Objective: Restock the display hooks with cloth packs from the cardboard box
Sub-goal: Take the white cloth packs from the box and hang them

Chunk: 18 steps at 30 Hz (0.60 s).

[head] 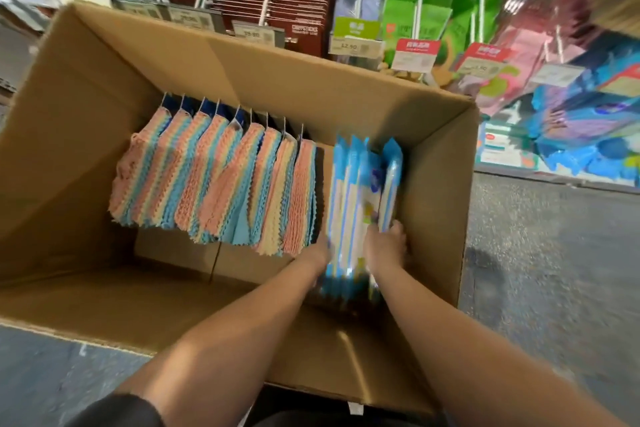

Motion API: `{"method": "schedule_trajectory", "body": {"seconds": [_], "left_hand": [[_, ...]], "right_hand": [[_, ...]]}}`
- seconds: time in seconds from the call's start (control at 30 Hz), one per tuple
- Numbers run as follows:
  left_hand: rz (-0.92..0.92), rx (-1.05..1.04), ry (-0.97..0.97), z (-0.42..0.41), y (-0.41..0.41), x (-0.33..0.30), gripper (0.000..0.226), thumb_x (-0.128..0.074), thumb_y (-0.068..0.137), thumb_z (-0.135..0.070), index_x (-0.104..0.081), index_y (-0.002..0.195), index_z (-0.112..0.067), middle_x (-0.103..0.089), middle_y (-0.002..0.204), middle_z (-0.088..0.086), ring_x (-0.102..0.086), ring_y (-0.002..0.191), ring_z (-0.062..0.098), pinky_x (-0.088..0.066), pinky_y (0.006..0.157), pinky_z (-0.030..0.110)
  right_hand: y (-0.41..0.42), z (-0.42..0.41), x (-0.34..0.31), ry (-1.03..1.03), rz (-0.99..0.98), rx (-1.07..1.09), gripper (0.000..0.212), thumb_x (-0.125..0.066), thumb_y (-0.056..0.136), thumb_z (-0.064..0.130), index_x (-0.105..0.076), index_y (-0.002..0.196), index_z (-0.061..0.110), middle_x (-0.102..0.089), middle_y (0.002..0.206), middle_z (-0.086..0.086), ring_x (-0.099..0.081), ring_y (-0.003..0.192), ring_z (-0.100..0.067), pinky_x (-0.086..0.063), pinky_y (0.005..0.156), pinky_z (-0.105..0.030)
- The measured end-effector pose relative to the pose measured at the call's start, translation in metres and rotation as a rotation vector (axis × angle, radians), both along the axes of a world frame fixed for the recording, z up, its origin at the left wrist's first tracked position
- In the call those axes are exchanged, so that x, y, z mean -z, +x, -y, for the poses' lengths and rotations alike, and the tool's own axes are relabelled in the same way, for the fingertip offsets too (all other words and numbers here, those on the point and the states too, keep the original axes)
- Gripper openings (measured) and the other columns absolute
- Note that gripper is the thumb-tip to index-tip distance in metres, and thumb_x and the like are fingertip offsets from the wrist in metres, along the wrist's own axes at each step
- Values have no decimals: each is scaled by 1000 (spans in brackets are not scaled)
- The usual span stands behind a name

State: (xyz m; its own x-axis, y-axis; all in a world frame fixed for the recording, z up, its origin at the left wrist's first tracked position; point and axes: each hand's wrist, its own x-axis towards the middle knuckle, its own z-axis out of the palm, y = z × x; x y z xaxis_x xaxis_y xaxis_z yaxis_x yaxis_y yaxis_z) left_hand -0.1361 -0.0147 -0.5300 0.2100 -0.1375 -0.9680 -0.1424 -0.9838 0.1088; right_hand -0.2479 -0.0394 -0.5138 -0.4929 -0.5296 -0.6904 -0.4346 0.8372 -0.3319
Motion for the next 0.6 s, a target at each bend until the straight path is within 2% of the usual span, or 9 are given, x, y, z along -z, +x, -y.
{"method": "schedule_trajectory", "body": {"seconds": [0.03, 0.1, 0.17, 0.27, 0.4, 0.5, 0.6], "left_hand": [[-50, 5, 25, 3, -1, -9, 75, -21, 105, -59, -51, 142, -1, -51, 147, 19, -50, 134, 35, -38, 113, 39], [-62, 180, -40, 8, -3, -10, 90, -14, 99, -70, -47, 146, -1, -48, 149, 20, -47, 136, 35, -35, 115, 39], [-8, 190, -176, 12, -1, 4, 101, -25, 88, -84, -44, 145, -2, -53, 143, 20, -53, 130, 35, -39, 110, 39], [-52, 117, -285, 23, 4, 12, 124, -52, 64, -94, -24, 151, -10, -57, 140, 14, -57, 125, 34, -44, 108, 46], [-153, 206, -275, 37, 10, 23, 123, -67, 67, -84, -17, 160, -20, -35, 160, 5, -41, 142, 31, -35, 116, 46], [-226, 154, -231, 40, 14, 34, 124, -72, 74, -72, -4, 161, -18, -20, 166, 5, -29, 149, 30, -28, 120, 47], [-239, 131, -228, 39, 16, 42, 122, -75, 78, -63, 1, 161, -15, -18, 167, 8, -27, 150, 32, -28, 119, 47]], "right_hand": [[0, 1, 0, 17, 20, -1, 48, -46, 98, 32, -45, 141, 11, -47, 140, -17, -45, 127, -37, -34, 106, -39], [-1, 3, 7, 56, 74, 5, 42, -39, 101, 29, -53, 135, 8, -53, 134, -17, -51, 122, -35, -40, 101, -36], [-4, 3, 20, 93, 160, 52, 40, -38, 101, 26, -58, 128, 4, -60, 128, -14, -57, 117, -32, -48, 96, -33], [-7, 3, 32, 144, 218, 123, 41, -37, 102, 24, -56, 131, 1, -61, 130, -16, -59, 119, -33, -51, 97, -36], [-4, 1, 39, 185, 260, 258, 39, -41, 103, 16, -51, 135, -4, -57, 134, -23, -57, 121, -38, -48, 90, -37], [-2, 2, 44, 223, 297, 349, 42, -42, 103, 24, -47, 142, 10, -57, 136, -12, -57, 119, -34, -45, 94, -37], [-1, 1, 41, 216, 319, 339, 44, -44, 104, 23, -39, 147, 18, -50, 143, -6, -50, 125, -27, -38, 92, -32]]}}
